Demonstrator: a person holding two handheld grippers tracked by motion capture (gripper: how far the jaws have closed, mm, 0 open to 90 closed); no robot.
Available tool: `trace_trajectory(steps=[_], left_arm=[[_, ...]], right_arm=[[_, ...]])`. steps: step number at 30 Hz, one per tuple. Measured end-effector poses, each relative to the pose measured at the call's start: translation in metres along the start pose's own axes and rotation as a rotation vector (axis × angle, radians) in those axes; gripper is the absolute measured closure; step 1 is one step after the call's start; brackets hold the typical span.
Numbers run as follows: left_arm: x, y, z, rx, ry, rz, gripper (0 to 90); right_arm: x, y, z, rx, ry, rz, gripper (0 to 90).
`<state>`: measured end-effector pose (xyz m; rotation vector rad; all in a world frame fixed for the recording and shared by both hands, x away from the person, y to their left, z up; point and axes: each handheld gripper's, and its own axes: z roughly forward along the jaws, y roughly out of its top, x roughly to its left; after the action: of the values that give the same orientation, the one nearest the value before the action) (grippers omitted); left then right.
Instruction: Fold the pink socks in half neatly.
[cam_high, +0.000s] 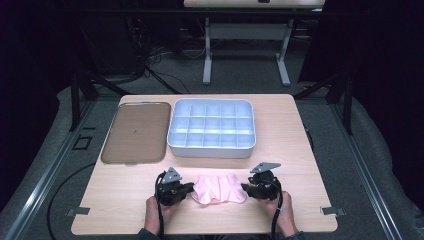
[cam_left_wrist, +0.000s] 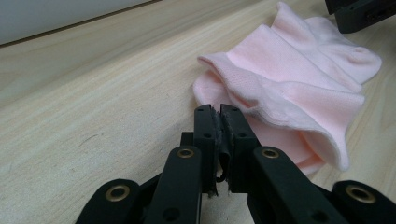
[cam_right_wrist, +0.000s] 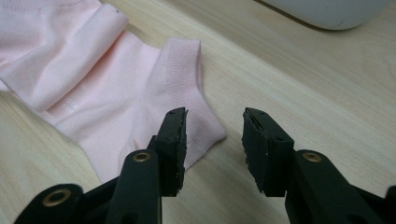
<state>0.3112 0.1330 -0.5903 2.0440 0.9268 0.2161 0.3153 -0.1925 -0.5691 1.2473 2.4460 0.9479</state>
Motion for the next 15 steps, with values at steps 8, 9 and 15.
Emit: trace_trajectory(steps=[8,9,15], left_arm=[[-0.0002,0.0,0.0,0.0,0.001,0.003,85.3],[-0.0004,0.0,0.0,0.001,0.002,0.006,85.3],[-0.0002,0.0,0.0,-0.001,0.001,0.004,85.3]], right_arm=[[0.0012,0.0012,0.0022,0.02,-0.017,-0.02,71.1],[0.0014,0.0015,0.0019,0.028,-0.015,-0.028,73.5],[0.0032,0.0002,0.0033,0.008,0.008,0.004,86.4]])
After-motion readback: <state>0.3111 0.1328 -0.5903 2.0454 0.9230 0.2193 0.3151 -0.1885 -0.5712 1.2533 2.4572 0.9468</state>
